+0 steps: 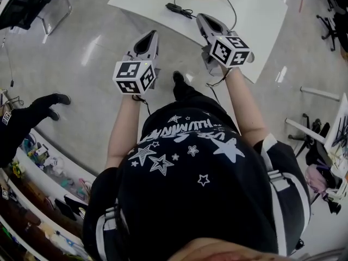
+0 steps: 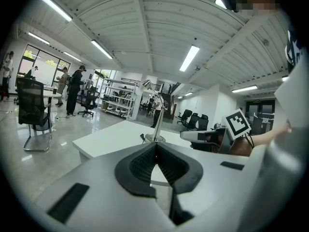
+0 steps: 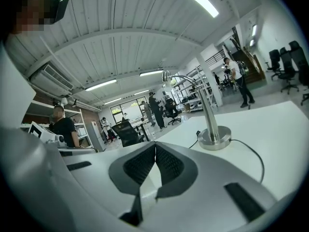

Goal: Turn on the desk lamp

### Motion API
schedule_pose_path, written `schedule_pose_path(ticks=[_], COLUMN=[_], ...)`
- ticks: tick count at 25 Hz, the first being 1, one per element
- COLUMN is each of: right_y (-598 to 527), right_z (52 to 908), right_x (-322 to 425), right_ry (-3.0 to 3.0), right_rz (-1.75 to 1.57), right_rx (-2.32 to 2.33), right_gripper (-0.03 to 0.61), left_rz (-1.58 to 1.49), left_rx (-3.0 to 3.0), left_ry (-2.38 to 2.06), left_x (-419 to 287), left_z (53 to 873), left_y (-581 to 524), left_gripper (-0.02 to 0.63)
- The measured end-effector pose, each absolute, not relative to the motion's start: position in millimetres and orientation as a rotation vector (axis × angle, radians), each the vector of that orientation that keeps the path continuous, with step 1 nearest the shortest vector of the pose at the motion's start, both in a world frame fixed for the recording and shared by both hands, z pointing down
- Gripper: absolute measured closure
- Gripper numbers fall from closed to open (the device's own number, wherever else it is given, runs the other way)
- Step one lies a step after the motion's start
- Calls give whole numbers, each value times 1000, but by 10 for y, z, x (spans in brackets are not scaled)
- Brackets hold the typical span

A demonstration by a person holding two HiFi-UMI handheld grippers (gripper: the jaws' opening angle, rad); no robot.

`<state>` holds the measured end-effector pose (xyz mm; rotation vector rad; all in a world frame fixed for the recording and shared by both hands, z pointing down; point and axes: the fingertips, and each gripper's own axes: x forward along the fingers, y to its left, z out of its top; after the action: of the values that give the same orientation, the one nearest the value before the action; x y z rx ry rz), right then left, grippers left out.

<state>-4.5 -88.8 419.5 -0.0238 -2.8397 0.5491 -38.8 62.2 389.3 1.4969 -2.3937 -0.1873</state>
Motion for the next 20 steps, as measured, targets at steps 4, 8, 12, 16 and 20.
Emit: schedule_pose_path(ticks=[4,8,12,16,20], right_y=[-1023,-1209,-1429,-1550,-1618], right_z=[4193,4219,4241,4304,4325], right_x=[-260,-416,-535,-622,-687], right_ry=[-2838,-2836,-2843,-2837,-2832], right_rz=[555,556,581,596,612], right_rx=[-40,-47,-41,-61,-61], right_gripper=[574,574,572,574,574], left_rz=[-164,-136,-79,-39,-15], left_rx=[1510,1532,1546,1560,1549], left_ry=[-2383,-2374,-2386,-2391,-2400], left_x=[-577,-725,-853,-948,-1092], left_z=[3865,3854,3842,3852,3831], left_y=[443,223,-12,-178,-223], left_gripper=[604,604,604,604,604])
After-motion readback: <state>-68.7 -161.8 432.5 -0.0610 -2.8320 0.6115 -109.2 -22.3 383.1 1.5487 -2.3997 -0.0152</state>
